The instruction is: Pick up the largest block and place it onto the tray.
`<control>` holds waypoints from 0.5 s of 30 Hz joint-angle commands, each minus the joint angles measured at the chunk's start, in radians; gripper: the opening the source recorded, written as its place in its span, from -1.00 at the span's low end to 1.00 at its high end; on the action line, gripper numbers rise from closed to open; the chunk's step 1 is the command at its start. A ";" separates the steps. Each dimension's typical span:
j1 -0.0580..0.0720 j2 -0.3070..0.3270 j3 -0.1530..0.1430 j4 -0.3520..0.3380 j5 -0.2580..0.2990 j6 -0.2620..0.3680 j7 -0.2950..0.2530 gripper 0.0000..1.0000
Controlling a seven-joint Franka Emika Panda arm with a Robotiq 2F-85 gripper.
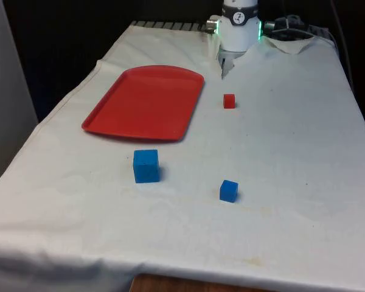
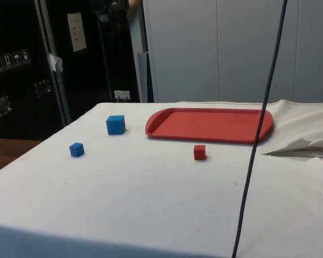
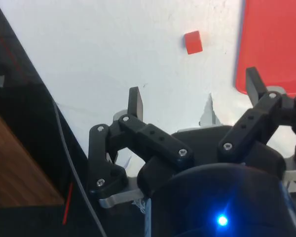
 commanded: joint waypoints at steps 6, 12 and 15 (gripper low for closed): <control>-0.016 0.041 0.003 0.041 0.024 -0.002 -0.018 1.00; -0.025 0.082 -0.004 0.081 0.037 0.003 -0.032 1.00; -0.048 0.131 -0.002 0.130 0.068 -0.010 -0.055 1.00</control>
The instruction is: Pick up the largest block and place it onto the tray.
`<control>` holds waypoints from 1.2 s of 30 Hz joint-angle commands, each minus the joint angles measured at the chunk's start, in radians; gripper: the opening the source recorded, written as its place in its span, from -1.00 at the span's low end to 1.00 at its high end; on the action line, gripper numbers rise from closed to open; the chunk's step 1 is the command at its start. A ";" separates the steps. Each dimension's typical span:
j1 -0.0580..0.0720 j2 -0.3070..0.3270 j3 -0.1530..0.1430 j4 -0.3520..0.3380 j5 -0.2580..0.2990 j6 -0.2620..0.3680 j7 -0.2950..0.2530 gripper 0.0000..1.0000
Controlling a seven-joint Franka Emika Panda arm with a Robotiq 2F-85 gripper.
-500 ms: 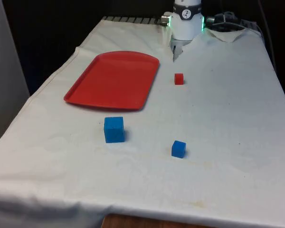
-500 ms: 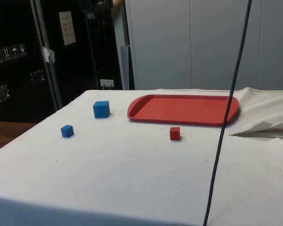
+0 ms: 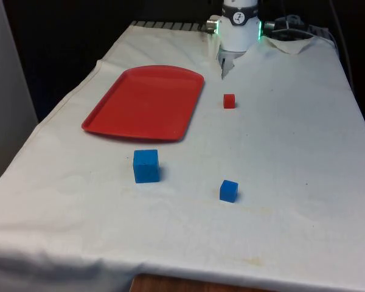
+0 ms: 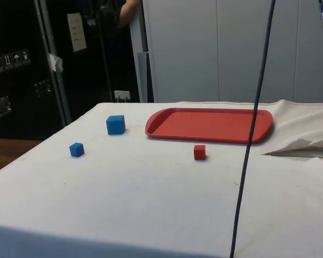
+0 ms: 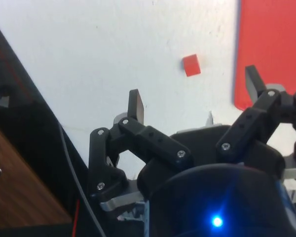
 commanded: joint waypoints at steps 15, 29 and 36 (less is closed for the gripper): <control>-0.051 0.133 -0.036 0.111 0.075 0.002 -0.116 1.00; -0.069 0.155 -0.051 0.104 0.077 0.047 -0.191 1.00; -0.073 0.160 -0.050 0.106 0.080 0.048 -0.193 1.00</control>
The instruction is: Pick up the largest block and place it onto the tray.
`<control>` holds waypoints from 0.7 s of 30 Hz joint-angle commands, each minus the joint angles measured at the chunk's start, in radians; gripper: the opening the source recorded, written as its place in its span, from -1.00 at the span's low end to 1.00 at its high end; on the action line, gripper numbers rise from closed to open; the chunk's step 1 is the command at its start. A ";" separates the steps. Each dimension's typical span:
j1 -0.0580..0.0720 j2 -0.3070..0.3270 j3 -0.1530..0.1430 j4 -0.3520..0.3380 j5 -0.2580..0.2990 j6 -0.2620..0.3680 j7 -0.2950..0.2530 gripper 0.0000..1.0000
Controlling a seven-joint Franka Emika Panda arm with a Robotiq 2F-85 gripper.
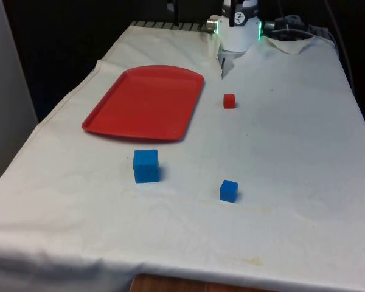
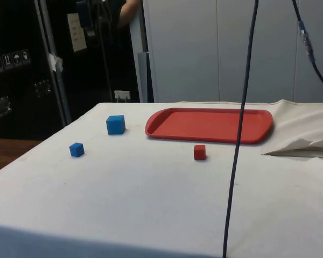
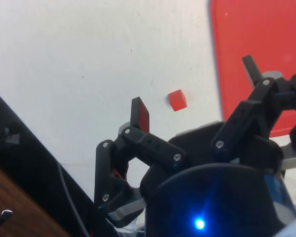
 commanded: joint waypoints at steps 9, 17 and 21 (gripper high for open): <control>-0.028 0.071 -0.002 0.024 0.040 0.052 -0.025 1.00; -0.045 0.149 -0.027 0.053 0.074 0.101 -0.056 1.00; -0.053 0.185 -0.037 0.063 0.091 0.122 -0.072 1.00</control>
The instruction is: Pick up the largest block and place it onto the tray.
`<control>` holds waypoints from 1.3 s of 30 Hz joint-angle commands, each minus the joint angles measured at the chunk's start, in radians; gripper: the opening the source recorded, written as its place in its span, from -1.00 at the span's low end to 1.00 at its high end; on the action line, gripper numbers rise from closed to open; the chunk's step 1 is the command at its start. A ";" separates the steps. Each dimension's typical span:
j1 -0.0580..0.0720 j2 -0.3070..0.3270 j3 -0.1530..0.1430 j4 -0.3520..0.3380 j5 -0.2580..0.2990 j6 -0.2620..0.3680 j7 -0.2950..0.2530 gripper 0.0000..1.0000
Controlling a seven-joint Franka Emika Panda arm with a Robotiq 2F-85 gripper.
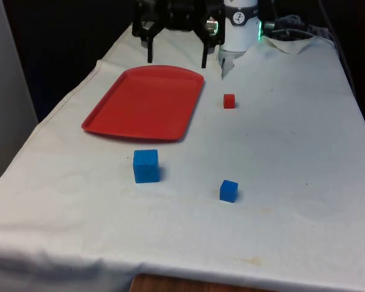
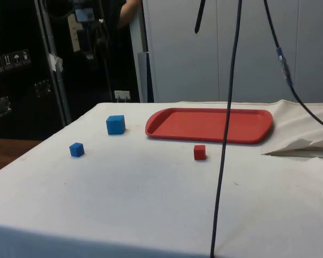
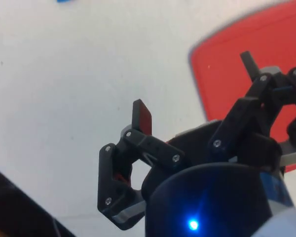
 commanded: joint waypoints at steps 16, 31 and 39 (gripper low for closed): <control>-0.026 0.103 -0.015 -0.014 0.068 0.077 -0.095 1.00; -0.045 0.151 -0.011 -0.062 0.154 0.202 -0.178 1.00; -0.060 0.194 -0.010 -0.070 0.234 0.259 -0.236 1.00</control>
